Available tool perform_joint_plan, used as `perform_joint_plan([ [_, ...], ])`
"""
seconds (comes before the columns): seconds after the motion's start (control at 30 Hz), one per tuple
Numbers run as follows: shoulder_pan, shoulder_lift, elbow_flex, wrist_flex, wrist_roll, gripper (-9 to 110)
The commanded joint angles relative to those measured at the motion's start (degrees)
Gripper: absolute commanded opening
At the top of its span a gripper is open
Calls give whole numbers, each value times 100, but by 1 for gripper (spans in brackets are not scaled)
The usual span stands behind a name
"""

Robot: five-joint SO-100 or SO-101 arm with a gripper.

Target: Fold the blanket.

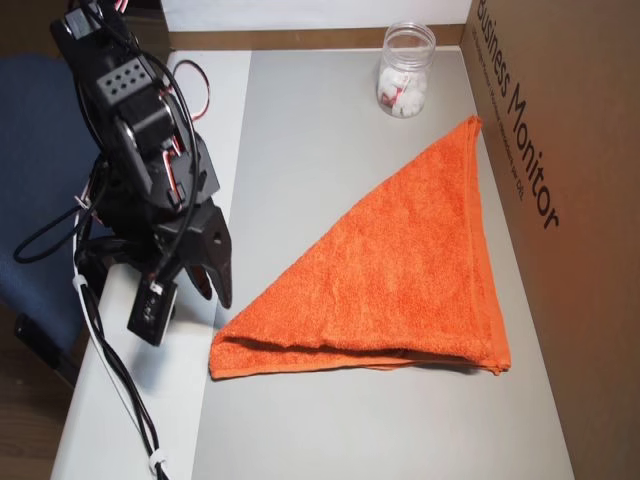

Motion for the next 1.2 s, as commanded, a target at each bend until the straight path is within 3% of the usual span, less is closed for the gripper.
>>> perform_joint_plan([
  [0.0,-53,-255,-229,-483,-167,14],
  [0.57,-62,-316,879,-1731,-1406,14],
  [1.17,-53,-431,958,-2127,-1362,21],
])
